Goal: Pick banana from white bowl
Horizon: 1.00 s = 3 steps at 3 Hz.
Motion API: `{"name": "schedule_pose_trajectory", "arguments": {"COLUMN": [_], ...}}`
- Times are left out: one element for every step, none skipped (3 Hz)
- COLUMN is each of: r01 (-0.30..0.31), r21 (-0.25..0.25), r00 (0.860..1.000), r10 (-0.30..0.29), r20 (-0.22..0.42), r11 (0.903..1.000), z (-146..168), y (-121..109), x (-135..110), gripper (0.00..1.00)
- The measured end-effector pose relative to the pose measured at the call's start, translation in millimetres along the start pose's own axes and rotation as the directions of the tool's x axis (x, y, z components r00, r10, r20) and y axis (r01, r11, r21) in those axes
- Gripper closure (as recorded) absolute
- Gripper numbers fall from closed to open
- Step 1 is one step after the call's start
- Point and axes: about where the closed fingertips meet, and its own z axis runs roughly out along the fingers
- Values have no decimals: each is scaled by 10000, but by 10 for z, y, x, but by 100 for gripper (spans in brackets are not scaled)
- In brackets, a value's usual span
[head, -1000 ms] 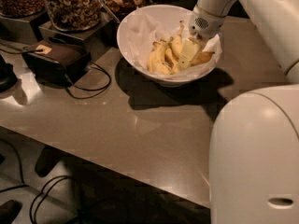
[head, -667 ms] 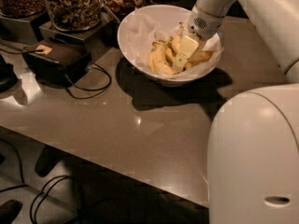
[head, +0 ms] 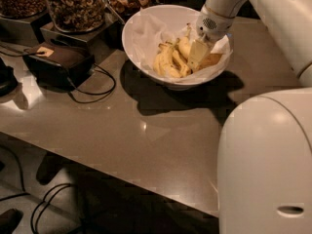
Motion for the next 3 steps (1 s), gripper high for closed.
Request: {"name": "schedule_pose_trajectory", "arguments": {"r01": [0,30,37], "r21": [1,52,-21], "r00": [10000,9993,9986], "r10": [0,-32,-36], "r20": [2,360,526], "r11": [10000,10000,10000], "z": [0,12,19], "y": [0,-36,-44], "x": [-1,-94,-145], "gripper": [85,100,100]}}
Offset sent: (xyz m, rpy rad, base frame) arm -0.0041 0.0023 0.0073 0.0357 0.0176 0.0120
